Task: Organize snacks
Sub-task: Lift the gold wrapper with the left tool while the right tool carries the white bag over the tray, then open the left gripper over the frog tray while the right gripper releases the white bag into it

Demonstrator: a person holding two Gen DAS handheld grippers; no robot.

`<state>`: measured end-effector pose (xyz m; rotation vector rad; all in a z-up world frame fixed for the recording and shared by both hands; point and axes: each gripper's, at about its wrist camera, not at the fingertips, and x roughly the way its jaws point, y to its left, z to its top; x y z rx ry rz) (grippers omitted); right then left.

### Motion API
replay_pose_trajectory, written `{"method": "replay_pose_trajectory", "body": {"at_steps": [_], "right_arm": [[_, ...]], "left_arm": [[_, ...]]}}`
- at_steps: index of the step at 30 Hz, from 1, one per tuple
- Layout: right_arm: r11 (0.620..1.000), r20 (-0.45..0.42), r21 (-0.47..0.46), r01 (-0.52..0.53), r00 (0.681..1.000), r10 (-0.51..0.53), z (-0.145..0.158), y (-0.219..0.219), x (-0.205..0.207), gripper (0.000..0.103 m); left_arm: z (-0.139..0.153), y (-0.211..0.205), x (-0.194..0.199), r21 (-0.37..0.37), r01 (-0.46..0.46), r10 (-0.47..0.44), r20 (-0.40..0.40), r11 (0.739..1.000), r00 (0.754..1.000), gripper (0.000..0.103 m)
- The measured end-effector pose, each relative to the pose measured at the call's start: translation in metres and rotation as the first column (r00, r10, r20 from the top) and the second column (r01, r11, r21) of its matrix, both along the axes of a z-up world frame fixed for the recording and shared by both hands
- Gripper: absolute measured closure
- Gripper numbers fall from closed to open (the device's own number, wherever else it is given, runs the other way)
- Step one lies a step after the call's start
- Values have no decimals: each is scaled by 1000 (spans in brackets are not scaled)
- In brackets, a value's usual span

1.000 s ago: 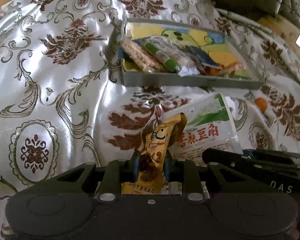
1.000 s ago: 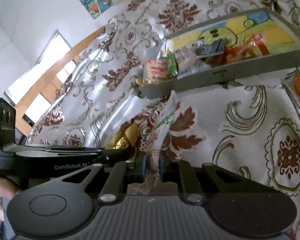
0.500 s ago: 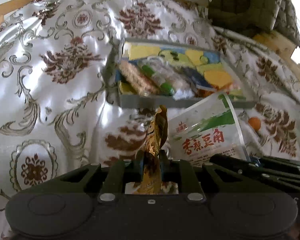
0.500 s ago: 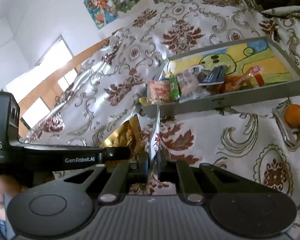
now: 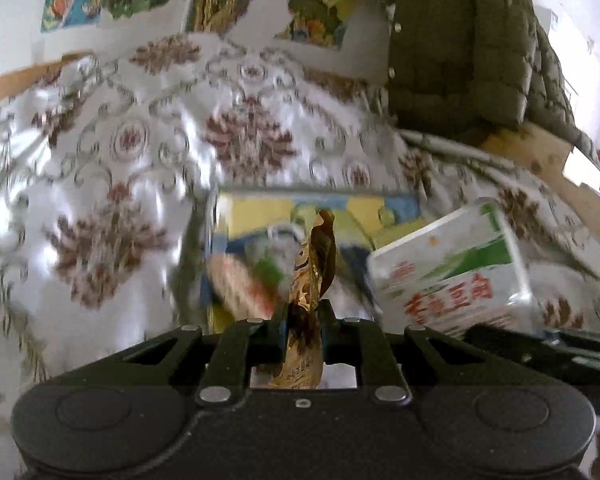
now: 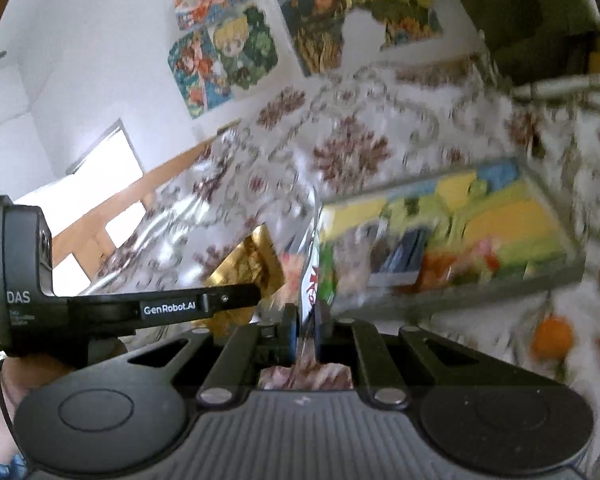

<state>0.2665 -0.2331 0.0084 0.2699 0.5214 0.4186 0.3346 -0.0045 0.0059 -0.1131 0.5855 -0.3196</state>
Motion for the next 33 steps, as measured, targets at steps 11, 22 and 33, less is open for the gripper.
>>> {"method": "replay_pose_trajectory", "body": {"at_steps": [11,22,33], "right_arm": [[977,131,-31,210,970,-204,29,-37,54,94],[908,189,-171,381,918,-349,6,-36,80,94],[919,146,-170,357,931,-335,-19,-16,103,94]], "left_arm": [[-14,-27,49,0,-50,50,67,999,996,88],[-35,-50,63,55,-59,53,105,997,993,87],[-45,-39,80,-5,11,-11,76,1000,997,87]]}}
